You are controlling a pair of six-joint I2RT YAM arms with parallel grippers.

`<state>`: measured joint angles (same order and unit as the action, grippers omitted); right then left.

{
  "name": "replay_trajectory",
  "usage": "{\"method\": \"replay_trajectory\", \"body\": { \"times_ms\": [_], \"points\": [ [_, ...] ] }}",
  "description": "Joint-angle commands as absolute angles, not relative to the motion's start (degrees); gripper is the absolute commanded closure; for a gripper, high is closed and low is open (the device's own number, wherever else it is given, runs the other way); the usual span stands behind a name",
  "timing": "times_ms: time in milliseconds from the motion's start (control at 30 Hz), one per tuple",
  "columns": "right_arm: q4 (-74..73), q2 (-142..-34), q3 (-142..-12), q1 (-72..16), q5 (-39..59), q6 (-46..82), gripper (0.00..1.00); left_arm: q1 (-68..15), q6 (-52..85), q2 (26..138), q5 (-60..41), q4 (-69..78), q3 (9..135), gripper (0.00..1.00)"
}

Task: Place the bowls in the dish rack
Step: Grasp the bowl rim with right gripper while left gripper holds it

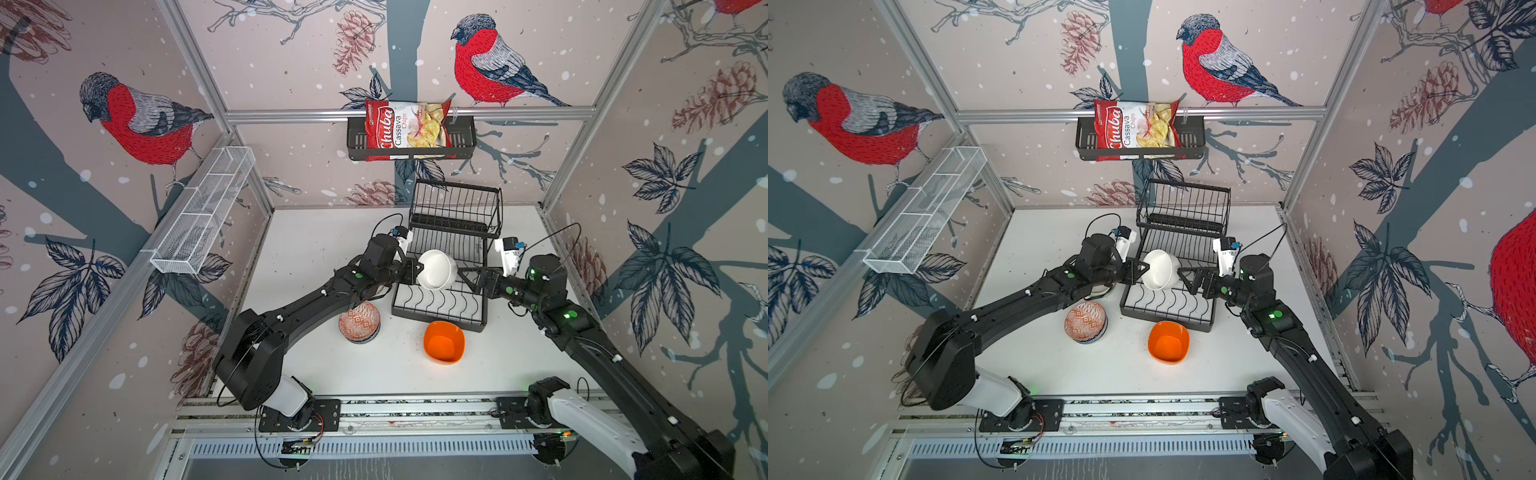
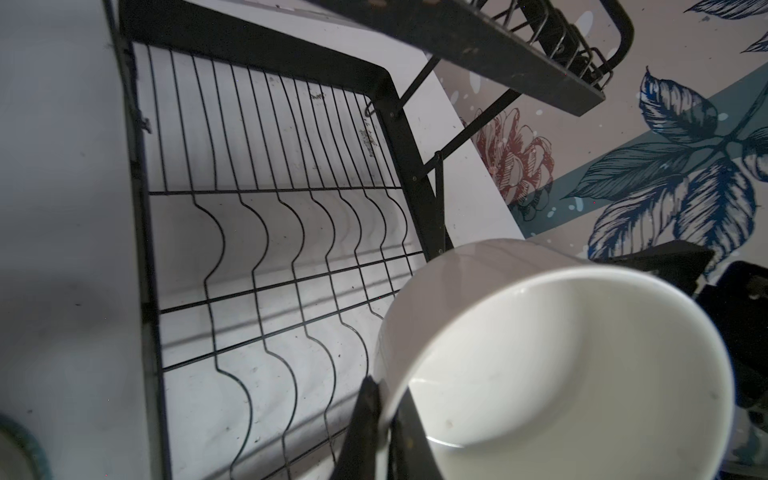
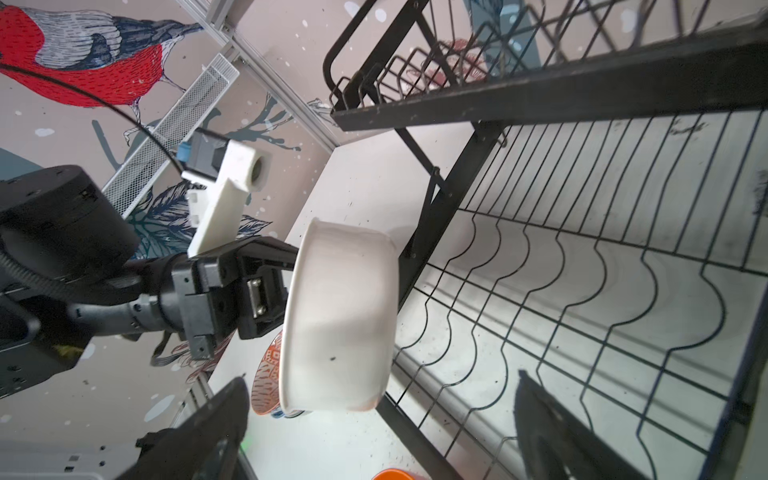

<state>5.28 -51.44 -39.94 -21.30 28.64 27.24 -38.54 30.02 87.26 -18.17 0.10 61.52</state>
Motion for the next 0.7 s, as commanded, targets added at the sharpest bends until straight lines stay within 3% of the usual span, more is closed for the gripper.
{"method": "replay_trajectory", "body": {
  "times_ms": [0, 533, 667],
  "points": [
    [1.7, -52.6, -40.1, -21.9, 31.1, 29.2, 0.04, -37.4, 32.8, 88.9, -26.2, 10.0, 61.5, 1.0],
    [-0.2, -57.0, -41.4, -26.2, 25.1, 30.4, 0.13, -37.1, 32.6, 91.8, -27.5, 10.6, 62.8, 1.0],
    [-0.9, -57.7, -41.7, -26.8, 23.9, 30.9, 0.2, -37.1, 32.6, 91.7, -27.9, 11.1, 62.5, 1.0]
  ]
}}
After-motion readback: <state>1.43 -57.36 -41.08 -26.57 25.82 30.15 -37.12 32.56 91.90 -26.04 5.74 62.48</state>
